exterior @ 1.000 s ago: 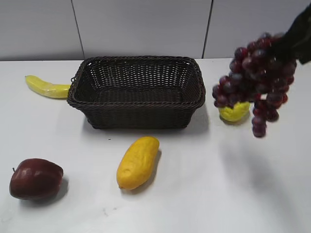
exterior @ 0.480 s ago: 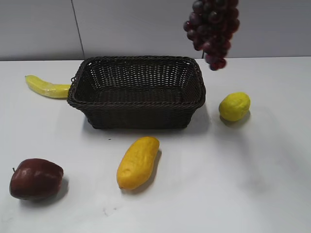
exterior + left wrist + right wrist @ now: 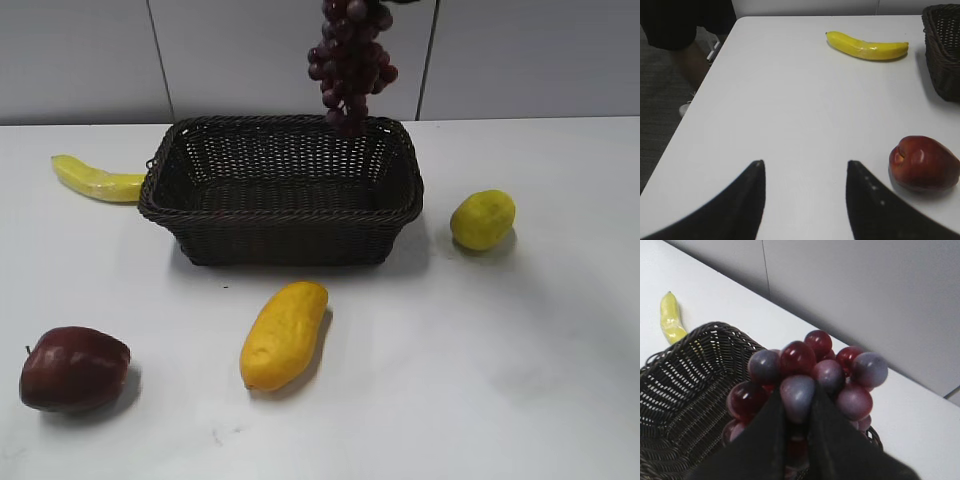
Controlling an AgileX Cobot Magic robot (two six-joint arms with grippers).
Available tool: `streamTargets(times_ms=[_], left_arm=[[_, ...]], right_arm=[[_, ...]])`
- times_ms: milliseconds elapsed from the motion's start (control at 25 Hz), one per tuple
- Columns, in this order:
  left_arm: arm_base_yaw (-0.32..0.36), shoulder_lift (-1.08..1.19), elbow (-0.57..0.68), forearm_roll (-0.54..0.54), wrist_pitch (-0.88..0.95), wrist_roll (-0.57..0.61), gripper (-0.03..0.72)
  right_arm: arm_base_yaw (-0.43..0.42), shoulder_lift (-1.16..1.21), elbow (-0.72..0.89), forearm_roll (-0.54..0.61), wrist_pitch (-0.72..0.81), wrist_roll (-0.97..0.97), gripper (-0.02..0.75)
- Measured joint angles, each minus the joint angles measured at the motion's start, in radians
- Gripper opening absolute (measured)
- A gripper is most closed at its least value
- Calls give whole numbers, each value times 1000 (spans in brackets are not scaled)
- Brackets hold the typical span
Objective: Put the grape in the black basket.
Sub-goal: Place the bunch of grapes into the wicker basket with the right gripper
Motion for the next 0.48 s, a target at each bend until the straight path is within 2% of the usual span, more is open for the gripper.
streamTargets(times_ms=[200,240,320,440,480], left_arm=[[0,0,0,0,0,0,480],[0,0,0,0,0,0,480],[0,0,0,0,0,0,480],[0,0,0,0,0,0,480],[0,0,0,0,0,0,480]], right_arm=[[0,116,0,6,-4,-7,60],[0,133,0,7,5,-7,81],[0,151,0,10,25,-7,209],[0,151,-6,11,41,-7,499],[0,151,-11,11,47,-7,565]])
